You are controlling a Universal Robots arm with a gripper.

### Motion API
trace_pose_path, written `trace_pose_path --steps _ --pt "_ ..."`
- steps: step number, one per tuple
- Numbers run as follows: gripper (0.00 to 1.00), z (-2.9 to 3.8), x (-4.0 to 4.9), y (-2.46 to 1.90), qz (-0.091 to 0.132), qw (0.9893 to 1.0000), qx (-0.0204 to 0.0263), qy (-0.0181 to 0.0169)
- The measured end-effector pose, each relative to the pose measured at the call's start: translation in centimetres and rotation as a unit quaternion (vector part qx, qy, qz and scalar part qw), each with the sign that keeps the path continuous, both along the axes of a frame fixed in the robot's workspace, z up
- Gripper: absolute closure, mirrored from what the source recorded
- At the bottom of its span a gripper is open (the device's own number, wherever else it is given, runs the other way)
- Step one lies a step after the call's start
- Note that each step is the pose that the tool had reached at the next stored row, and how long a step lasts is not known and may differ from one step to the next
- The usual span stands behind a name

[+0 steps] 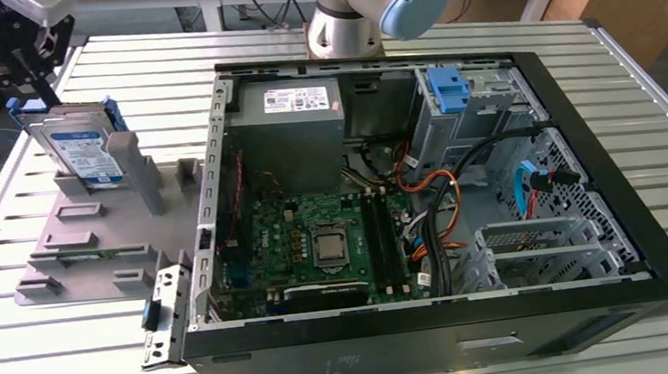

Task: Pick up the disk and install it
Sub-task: 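Pick up the disk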

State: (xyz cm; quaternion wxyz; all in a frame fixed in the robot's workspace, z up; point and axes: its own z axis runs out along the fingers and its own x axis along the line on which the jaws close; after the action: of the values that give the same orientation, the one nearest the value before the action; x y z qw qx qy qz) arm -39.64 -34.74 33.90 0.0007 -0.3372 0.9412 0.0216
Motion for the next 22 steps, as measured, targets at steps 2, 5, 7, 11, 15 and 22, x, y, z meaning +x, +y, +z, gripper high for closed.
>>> trace_pose_path --steps 2,5,7,11,15,22 --pt "0.89 0.0 0.0 0.0 0.01 0.9999 0.0 0.0" --pt "0.89 -0.01 0.0 0.0 0.026 0.9996 0.0 0.0" --pt "0.89 -0.01 0.0 0.0 0.037 0.9993 0.0 0.0" --pt "0.89 -0.01 0.0 0.0 0.056 0.9984 0.0 0.0" --pt "0.89 -0.01 0.0 0.0 0.073 0.9973 0.0 0.0" --pt "0.89 -0.03 0.0 0.0 0.114 0.9935 0.0 0.0"
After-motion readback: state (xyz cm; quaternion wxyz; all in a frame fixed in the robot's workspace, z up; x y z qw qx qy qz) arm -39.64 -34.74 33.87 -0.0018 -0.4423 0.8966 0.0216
